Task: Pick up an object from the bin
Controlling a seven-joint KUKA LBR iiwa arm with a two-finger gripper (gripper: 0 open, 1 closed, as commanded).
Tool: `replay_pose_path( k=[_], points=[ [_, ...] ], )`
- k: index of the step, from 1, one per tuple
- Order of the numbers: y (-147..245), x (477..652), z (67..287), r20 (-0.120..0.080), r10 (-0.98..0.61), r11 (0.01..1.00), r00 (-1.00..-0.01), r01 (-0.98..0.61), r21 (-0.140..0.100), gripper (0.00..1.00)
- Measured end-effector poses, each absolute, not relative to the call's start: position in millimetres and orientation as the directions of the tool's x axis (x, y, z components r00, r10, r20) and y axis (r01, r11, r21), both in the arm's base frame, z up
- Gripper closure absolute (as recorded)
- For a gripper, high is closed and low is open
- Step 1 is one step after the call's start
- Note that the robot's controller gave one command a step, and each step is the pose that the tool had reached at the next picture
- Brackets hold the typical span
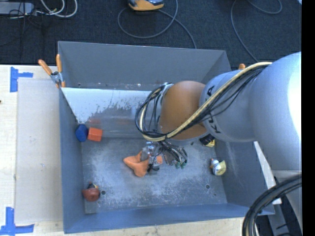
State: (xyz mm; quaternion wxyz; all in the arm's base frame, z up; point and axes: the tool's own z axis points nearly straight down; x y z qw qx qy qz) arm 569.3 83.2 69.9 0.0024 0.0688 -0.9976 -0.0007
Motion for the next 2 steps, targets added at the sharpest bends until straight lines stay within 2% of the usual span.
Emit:
replay_pose_path(
  k=[1,2],
  points=[
    [60,565.0,108,0.01,-0.226,0.974,-0.974,-0.226,0.004,1.0],
    [54,585.2,118,-0.006,-0.229,0.973,-0.973,-0.229,0.001,1.0]
  ],
)
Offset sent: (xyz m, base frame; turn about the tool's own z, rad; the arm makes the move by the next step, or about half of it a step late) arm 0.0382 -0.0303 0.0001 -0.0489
